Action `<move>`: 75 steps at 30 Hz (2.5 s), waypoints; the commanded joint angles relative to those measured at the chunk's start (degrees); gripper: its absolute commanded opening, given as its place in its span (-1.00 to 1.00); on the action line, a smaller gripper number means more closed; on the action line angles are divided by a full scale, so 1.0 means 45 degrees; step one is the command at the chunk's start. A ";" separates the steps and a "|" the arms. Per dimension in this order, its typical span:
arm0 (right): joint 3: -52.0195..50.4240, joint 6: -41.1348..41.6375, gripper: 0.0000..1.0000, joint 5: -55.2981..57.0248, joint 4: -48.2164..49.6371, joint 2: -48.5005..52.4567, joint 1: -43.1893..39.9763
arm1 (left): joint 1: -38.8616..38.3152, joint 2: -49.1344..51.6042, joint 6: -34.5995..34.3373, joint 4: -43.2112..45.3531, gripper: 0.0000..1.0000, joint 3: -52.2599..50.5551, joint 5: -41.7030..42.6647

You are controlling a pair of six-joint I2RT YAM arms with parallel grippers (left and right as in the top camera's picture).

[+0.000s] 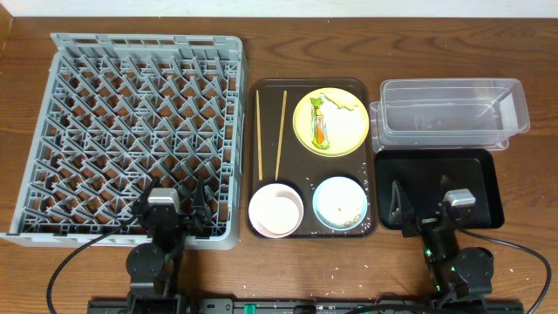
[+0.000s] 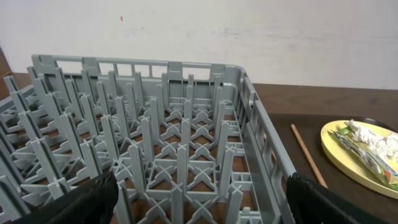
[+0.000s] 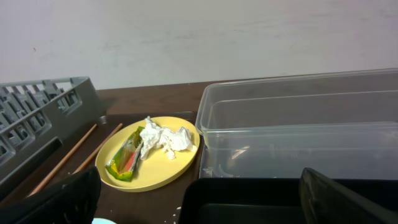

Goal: Sort waste into correct bins and load items into the dishwasher

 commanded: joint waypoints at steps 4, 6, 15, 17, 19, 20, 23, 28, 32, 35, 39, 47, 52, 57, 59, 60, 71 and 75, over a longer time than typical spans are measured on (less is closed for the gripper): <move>-0.0053 -0.0180 0.99 0.0112 -0.0019 -0.0068 -0.0068 | 0.0039 -0.0068 0.0165 -0.0491 0.75 -0.0170 0.0136; -0.0053 -0.0185 0.98 0.0112 -0.0019 -0.0068 -0.0068 | 0.0039 -0.0068 0.0165 -0.0495 0.75 -0.0170 0.0136; -0.0053 -0.0185 0.99 0.0112 -0.0019 -0.0068 -0.0068 | 0.0039 -0.0068 0.0165 -0.0491 0.75 -0.0170 0.0131; -0.0053 -0.0180 0.99 0.0112 -0.0019 -0.0068 -0.0068 | 0.0039 -0.0068 0.0165 -0.0491 0.75 -0.0170 0.0131; -0.0053 -0.0180 0.99 0.0112 -0.0019 -0.0068 -0.0068 | 0.0039 -0.0068 0.0165 -0.0491 0.75 -0.0170 0.0136; -0.0053 -0.0199 0.98 0.0141 -0.0015 -0.0068 -0.0068 | 0.0039 -0.0068 0.0165 -0.0491 0.75 -0.0170 0.0136; -0.0053 -0.0185 0.99 0.0923 0.0282 -0.0068 -0.0068 | 0.0039 -0.0068 0.0165 -0.0321 0.75 -0.0170 0.0136; -0.0053 -0.0180 0.99 0.0758 0.0097 -0.0068 -0.0068 | 0.0039 -0.0068 0.0160 -0.0364 0.75 -0.0170 0.0141; -0.0053 -0.0146 0.99 0.0627 -0.0063 -0.0053 -0.0068 | 0.0029 0.0000 -0.1103 -0.0219 0.75 -0.0160 0.1209; -0.0053 0.1069 0.99 -0.0471 0.0651 -0.0053 -0.0068 | 0.0029 0.0000 -0.1141 0.0457 0.75 -0.0155 0.3444; 0.0821 0.1413 0.99 -0.2749 0.0797 0.0005 -0.0068 | 0.0029 0.0068 -0.1768 0.0685 0.75 0.0777 0.4439; 0.7713 0.1345 0.99 -0.3798 -0.4692 0.4949 -0.0068 | 0.0029 0.4707 -0.1763 -0.4566 0.75 0.7237 0.4532; 1.2162 0.1341 0.99 -0.3944 -0.8354 1.0239 0.0034 | 0.0029 0.8524 -0.1768 -0.8218 0.75 1.1502 0.5727; 1.5280 0.1137 0.98 -0.4668 -0.9520 1.4168 0.0146 | 0.0029 1.1050 -0.1763 -1.1176 0.75 1.4790 0.5712; 1.5713 0.1287 0.99 -0.6173 -0.8728 1.5217 0.0165 | 0.0029 1.1404 -0.1768 -1.1366 0.75 1.4989 0.5717; 1.5776 0.0962 0.87 -0.6946 -0.8131 1.5703 0.0291 | 0.0029 1.1463 -0.1768 -1.1414 0.75 1.4989 0.5717; 1.6062 0.1943 0.45 0.1064 -0.6907 2.1138 0.4877 | 0.0029 1.1574 -0.1763 -1.1550 0.75 1.4989 0.5707; 1.6062 0.3774 0.36 0.2225 -0.4935 2.3426 0.5265 | 0.0029 1.1574 -0.1763 -1.1550 0.75 1.4984 0.5707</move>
